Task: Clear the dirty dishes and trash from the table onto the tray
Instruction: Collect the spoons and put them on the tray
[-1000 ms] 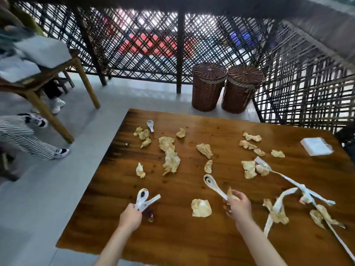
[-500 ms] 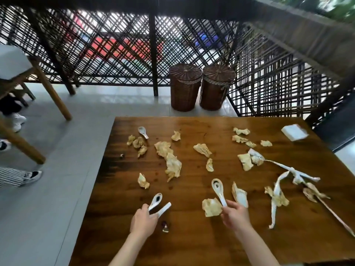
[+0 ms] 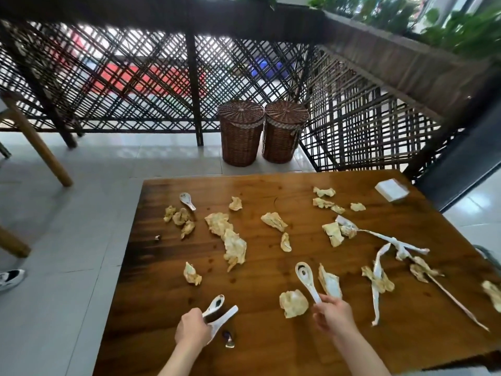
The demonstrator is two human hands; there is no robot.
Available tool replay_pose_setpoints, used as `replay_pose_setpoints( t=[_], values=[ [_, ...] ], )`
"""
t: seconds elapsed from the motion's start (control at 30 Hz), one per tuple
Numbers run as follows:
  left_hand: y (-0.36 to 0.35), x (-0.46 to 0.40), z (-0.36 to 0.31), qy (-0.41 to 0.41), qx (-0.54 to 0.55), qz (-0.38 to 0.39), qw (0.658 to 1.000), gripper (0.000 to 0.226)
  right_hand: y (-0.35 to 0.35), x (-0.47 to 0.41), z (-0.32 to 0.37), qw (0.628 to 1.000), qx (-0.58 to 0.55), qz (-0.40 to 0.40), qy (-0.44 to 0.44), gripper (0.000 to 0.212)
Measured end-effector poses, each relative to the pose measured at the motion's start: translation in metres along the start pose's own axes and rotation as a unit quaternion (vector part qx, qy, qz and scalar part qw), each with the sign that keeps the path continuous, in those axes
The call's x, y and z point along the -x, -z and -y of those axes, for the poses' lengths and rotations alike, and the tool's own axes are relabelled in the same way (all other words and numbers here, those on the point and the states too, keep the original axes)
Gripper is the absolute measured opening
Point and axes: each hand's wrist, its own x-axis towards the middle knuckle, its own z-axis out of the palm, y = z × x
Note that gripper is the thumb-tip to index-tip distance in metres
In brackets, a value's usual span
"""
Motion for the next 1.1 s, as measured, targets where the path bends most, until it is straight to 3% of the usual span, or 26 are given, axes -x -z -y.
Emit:
replay_pose_setpoints(
  t=[0.5, 0.63, 0.7, 0.77, 0.87, 0.97, 1.1],
  values=[
    [0.014, 0.004, 0.028, 0.053, 0.109, -0.079, 0.99, 0.026, -0.035, 0.001, 0.006, 0.999, 0.023, 0.035, 0.005, 0.025],
    [0.015, 0.006, 0.024, -0.016, 0.146, -0.118, 0.982, 0.012, -0.041, -0.001, 0.009, 0.999, 0.032, 0.043, 0.004, 0.027],
    [0.015, 0.003, 0.02, -0.059, 0.153, -0.11, 0.98, 0.031, -0.042, -0.004, 0.012, 0.998, 0.039, 0.048, -0.002, 0.026],
    [0.017, -0.001, 0.015, -0.086, 0.116, -0.091, 0.985, 0.046, -0.043, -0.009, 0.017, 0.997, 0.049, 0.051, -0.007, 0.024],
    [0.02, -0.004, 0.009, -0.103, -0.034, -0.085, 0.99, 0.051, -0.045, -0.019, 0.026, 0.997, 0.061, 0.055, -0.013, 0.022],
    [0.018, -0.009, 0.009, -0.106, -0.144, -0.083, 0.98, 0.034, -0.048, -0.029, 0.037, 0.995, 0.071, 0.067, -0.017, 0.023],
    [0.019, -0.016, 0.005, -0.07, -0.176, -0.052, 0.98, 0.01, -0.052, -0.045, 0.051, 0.994, 0.073, 0.077, -0.025, 0.024]
  ],
)
